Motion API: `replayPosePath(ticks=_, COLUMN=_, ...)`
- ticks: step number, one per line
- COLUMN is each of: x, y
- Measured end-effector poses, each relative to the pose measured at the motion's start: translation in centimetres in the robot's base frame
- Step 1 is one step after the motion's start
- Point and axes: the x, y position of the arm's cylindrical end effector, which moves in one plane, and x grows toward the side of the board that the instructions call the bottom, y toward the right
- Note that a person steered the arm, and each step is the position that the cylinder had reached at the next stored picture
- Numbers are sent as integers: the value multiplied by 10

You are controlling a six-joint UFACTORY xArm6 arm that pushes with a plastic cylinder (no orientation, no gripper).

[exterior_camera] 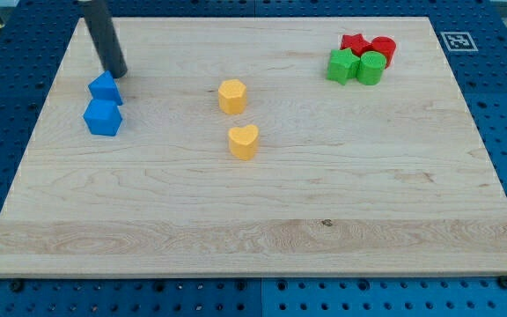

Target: Push blue triangle along with blue cube down a bit

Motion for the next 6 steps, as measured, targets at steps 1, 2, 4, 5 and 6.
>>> replayPosePath(ticks=1, x=2, y=-10)
replayPosePath(ticks=2, x=13, y=11)
replayPosePath(ticks=4, x=37, y=21)
replayPosePath(ticks=5, x=37, y=20)
replayPosePath(ticks=6, x=33, y=25)
